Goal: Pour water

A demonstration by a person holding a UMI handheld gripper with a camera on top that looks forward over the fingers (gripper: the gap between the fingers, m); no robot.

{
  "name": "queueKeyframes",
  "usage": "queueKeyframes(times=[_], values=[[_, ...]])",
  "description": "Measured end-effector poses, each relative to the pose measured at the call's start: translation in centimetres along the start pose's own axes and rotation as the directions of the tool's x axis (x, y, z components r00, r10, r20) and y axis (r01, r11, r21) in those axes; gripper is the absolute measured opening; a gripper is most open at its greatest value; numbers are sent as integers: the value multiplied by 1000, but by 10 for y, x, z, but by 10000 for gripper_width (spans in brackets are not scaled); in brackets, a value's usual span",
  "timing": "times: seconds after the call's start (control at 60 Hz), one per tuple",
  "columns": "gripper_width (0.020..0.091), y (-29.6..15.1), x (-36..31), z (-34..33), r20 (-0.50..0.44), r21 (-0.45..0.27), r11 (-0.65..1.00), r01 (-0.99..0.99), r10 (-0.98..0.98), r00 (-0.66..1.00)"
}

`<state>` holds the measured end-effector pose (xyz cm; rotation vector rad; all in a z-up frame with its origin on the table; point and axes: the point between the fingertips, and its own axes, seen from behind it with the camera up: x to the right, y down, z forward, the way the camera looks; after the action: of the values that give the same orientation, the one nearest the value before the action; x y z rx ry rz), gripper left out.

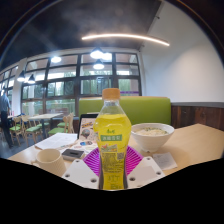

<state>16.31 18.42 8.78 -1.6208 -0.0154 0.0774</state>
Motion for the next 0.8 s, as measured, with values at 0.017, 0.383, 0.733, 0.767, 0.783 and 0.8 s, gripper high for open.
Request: queueKeyframes(times=[0.017,0.383,0.733,0.767,0.783,0.8], values=[[268,0,0,0,1,-1,1000,2,-2,1000],[814,-12,-10,5,18,35,999,10,-11,1000],[823,-13,-10,5,17,35,999,10,-10,1000],[823,-13,-10,5,17,35,999,10,-10,1000],[822,-13,-10,5,17,35,999,10,-10,1000],[824,-13,-10,5,18,35,999,10,-11,1000]])
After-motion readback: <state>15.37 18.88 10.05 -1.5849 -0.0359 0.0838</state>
